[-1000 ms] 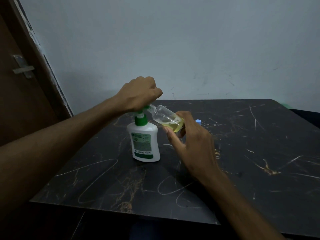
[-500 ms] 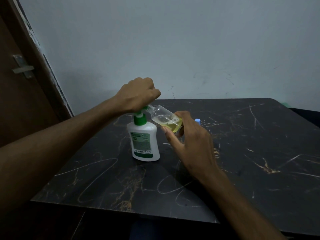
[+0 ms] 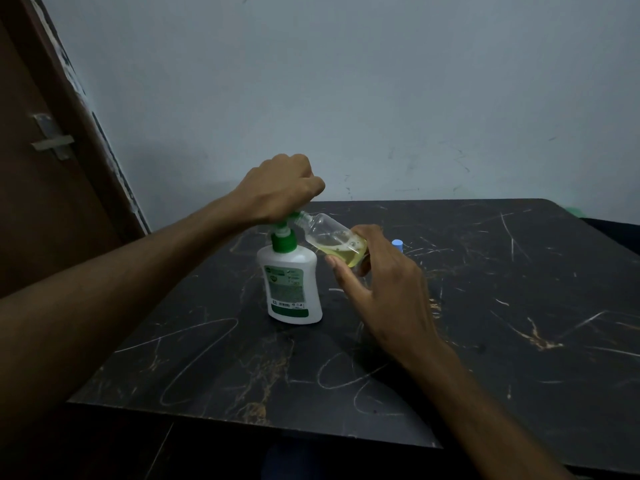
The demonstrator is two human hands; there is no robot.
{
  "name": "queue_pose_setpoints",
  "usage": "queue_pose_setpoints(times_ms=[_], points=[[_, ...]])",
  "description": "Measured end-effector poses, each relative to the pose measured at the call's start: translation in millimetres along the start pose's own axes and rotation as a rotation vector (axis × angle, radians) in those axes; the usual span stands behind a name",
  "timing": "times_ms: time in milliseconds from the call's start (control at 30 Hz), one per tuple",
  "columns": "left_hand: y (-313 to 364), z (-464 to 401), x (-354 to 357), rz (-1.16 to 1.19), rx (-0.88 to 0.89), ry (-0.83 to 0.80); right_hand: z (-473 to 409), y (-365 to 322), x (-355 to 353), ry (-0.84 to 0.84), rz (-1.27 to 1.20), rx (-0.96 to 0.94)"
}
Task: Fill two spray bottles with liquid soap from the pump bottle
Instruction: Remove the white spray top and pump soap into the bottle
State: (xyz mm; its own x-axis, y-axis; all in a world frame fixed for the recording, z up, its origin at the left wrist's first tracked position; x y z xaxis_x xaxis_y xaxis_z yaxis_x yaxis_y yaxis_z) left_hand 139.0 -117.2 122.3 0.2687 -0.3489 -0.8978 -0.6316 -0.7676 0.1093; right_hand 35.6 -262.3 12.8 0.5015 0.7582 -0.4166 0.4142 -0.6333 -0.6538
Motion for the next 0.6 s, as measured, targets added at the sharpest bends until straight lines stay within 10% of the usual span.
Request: queue_pose_setpoints(times_ms=[600], points=[[-4.5, 2.5, 3.1, 0.035, 0.001, -0.006, 1.1, -2.9, -1.6, 0.004, 0.019, -0.004]])
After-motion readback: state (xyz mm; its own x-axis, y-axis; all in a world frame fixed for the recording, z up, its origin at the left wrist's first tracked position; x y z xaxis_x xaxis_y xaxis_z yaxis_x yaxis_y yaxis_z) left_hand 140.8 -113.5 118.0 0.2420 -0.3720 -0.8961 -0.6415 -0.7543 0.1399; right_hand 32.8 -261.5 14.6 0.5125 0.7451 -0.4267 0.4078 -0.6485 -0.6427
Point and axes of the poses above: each hand's wrist, its own z-axis away from the middle knuckle, its own x-axis out of the palm, y = z × x, the point moved 8 cm from there along -z, towards the middle knuckle, and after that the axes turned 15 degrees about x, right-handed, at the moved point
